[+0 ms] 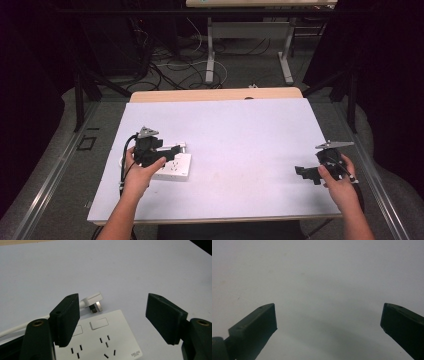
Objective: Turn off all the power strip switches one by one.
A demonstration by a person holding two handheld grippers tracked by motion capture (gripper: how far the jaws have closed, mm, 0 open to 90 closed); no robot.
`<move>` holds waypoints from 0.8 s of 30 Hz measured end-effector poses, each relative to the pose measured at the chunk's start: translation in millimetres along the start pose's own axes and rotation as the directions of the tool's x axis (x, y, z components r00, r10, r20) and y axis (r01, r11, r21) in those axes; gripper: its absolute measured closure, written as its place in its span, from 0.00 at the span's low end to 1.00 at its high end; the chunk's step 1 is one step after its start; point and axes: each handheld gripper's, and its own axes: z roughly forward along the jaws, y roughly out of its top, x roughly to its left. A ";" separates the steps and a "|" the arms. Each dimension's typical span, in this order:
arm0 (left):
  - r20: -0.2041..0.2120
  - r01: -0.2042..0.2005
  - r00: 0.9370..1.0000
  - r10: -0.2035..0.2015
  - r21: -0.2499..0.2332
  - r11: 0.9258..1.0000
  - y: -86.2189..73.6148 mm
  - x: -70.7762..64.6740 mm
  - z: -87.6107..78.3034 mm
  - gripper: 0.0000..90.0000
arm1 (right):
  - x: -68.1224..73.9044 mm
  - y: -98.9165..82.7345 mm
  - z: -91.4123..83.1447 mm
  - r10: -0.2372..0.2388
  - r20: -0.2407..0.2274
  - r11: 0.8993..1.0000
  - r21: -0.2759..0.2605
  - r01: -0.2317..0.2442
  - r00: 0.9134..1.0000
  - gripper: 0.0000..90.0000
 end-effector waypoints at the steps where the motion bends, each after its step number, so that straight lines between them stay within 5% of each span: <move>1: -0.001 0.001 1.000 -0.001 -0.008 1.000 -0.9 1.2 -1.7 0.27 | -0.7 -0.1 -0.9 -0.001 -0.007 1.000 0.003 0.001 1.000 0.00; 11: -0.003 0.076 0.997 -0.076 -0.027 0.997 -22.2 18.4 -19.6 0.00 | 0.1 -0.6 -5.9 -0.004 0.001 1.000 -0.014 0.004 1.000 0.00; 24: -0.096 0.147 0.984 -0.150 -0.037 0.988 -49.7 47.6 -36.3 0.00 | -0.9 -16.8 -5.1 -0.012 0.016 0.999 -0.033 0.013 1.000 0.00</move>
